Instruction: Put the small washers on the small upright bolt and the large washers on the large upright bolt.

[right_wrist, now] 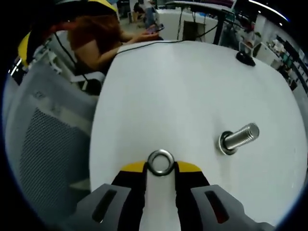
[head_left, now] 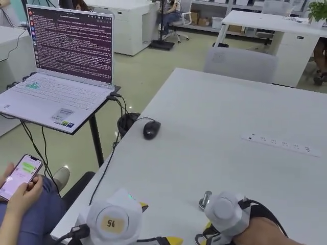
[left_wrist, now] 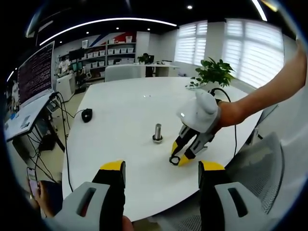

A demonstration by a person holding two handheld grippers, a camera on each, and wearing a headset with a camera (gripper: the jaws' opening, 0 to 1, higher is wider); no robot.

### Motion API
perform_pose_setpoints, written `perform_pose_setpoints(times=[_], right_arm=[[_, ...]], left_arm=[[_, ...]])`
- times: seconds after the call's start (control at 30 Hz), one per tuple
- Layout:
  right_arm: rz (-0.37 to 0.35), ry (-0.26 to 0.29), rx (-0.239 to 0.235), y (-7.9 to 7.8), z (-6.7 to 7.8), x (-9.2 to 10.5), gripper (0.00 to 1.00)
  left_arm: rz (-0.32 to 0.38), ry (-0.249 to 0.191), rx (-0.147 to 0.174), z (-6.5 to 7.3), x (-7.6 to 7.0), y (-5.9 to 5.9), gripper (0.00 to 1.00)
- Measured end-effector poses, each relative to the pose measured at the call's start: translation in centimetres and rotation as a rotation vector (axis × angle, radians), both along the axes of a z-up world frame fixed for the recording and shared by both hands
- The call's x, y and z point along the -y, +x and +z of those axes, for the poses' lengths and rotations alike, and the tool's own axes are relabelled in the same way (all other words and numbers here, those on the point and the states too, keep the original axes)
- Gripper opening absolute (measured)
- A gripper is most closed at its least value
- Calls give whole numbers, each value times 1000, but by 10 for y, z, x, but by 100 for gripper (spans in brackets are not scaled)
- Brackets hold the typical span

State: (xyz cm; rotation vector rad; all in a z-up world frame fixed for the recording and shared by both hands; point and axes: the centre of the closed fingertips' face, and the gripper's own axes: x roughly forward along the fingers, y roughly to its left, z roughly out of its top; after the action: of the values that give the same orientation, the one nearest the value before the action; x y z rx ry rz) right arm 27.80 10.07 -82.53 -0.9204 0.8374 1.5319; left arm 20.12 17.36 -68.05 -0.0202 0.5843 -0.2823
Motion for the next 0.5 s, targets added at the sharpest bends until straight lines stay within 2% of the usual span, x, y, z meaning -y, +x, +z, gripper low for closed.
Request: perform_pose_setpoints(times=[0.43, 0.5], right_arm=[[-29, 2, 13, 5, -1, 9, 23], [-42, 0, 0, 7, -1, 9, 24]], left_arm=[[-1, -2, -4, -2, 2, 0, 61], [-2, -1, -3, -1, 2, 0, 61]])
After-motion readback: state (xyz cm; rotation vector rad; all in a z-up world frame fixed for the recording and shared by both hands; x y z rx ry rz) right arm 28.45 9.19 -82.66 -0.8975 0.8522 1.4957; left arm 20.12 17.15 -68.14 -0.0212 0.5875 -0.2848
